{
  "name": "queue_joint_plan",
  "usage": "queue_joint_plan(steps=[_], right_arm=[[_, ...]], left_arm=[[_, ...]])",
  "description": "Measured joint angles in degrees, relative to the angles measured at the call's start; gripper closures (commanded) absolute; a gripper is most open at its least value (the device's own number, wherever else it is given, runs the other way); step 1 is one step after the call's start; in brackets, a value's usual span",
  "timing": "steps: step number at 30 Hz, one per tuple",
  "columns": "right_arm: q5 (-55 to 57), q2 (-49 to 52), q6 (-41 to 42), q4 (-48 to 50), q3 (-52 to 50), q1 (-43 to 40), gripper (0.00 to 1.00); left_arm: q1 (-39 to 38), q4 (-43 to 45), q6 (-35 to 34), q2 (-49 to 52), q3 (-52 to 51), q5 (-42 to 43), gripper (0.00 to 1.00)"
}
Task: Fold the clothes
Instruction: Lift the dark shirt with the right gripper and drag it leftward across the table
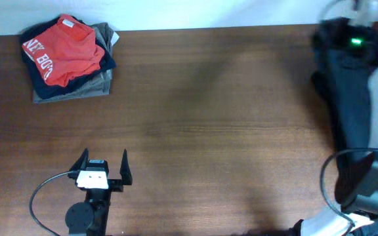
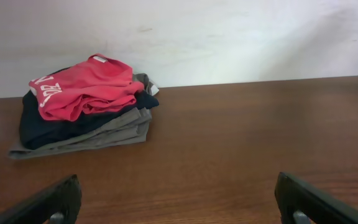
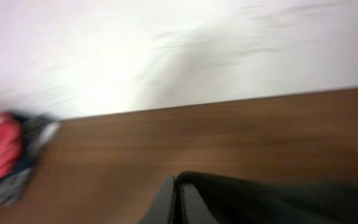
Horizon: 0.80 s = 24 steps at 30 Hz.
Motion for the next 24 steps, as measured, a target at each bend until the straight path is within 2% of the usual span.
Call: queue_joint_plan(steps=[2, 12, 18, 24], right_arm=[[-0.7, -0.1, 1.4, -0.1, 0.0, 6.9, 0.96], [-1.4, -0.1, 3.0, -0.1, 0.0, 29.0, 0.96], [-1.5, -0.1, 3.3, 1.3, 0.0, 39.7, 0.96], [-1.9, 1.0, 5.9, 7.7, 0.0, 48.6, 0.96]], left_arm=[[0.0, 0.0, 0.0, 0.0, 0.0, 0.0, 0.01], [0.0, 0.0, 0.0, 0.0, 0.0, 0.0, 0.01], [0.0, 0.0, 0.0, 0.0, 0.0, 0.0, 0.01], [0.0, 0.0, 0.0, 0.0, 0.0, 0.0, 0.01]])
